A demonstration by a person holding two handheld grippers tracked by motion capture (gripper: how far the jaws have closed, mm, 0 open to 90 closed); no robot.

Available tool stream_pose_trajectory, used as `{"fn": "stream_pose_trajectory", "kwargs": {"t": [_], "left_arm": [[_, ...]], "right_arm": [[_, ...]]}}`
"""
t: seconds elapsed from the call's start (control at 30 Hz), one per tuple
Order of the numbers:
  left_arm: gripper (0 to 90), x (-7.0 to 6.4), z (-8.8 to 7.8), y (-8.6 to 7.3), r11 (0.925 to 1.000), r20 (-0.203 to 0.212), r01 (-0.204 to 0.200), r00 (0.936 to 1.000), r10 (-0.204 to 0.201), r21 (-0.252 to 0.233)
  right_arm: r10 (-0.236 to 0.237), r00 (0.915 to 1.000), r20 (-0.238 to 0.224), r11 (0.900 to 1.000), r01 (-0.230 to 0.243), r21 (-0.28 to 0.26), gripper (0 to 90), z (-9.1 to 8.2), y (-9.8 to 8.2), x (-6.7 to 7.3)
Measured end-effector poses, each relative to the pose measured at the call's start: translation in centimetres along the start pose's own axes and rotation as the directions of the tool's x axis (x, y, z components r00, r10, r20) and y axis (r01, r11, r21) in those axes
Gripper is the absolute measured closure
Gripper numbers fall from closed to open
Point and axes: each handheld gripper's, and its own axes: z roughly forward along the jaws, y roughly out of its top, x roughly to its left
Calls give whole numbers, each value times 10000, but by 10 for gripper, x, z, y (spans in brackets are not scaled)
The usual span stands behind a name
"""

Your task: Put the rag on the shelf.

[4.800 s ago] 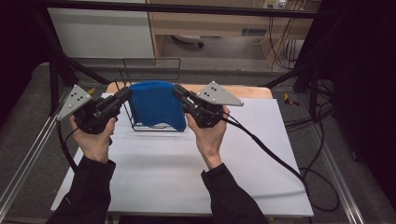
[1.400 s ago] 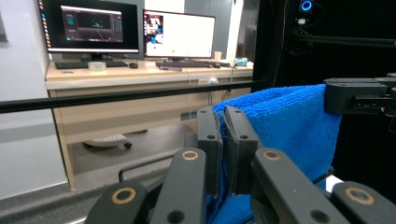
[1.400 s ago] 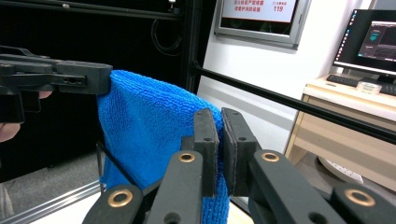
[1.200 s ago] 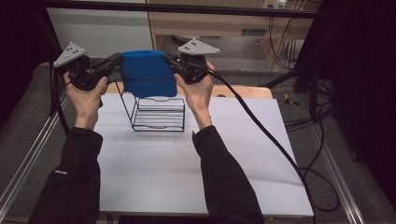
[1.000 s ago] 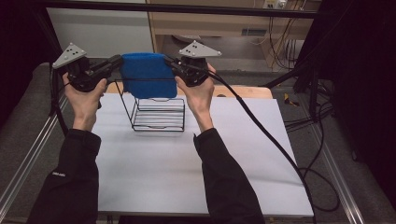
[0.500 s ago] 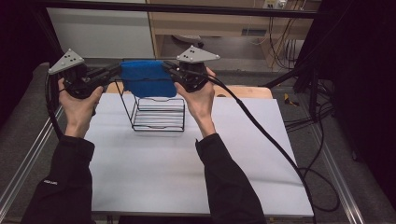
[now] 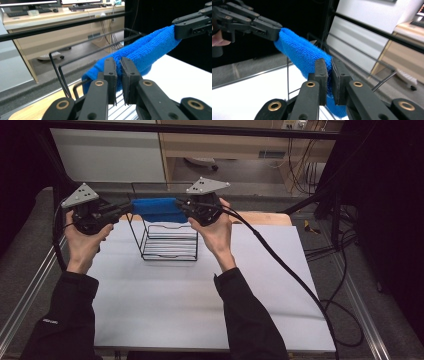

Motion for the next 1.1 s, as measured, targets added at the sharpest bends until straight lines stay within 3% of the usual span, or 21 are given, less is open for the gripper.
{"fn": "stream_pose_trajectory", "kwargs": {"t": [0.2,0.5,0.67,0.8,0.87,1.0,1.1], "left_arm": [[788,0,4,-9,9986,249,71,9997,-84,526],[784,-2,8,-16,9944,297,68,9995,-100,1051],[803,-2,9,-17,9928,199,-53,9998,29,1196],[803,-3,11,-18,9922,179,-125,9998,104,1237],[802,-4,11,-18,9923,160,-168,9998,149,1226],[768,-4,11,-22,9914,165,-121,9998,100,1305],[710,-4,9,-24,9886,196,-102,9998,74,1503]], "right_arm": [[-279,9994,-195,9976,290,626,836,3,-6,1],[-271,9991,-318,9951,300,947,793,6,-12,1],[-50,9983,-575,9992,72,390,677,1,-8,4],[322,9955,-892,9995,-316,77,660,-2,-6,6],[352,9953,-898,9994,-345,94,689,-2,-6,6],[540,9931,-1046,9948,-444,919,866,4,-13,8],[808,9925,-921,9869,-667,1472,900,10,-22,9]]}}
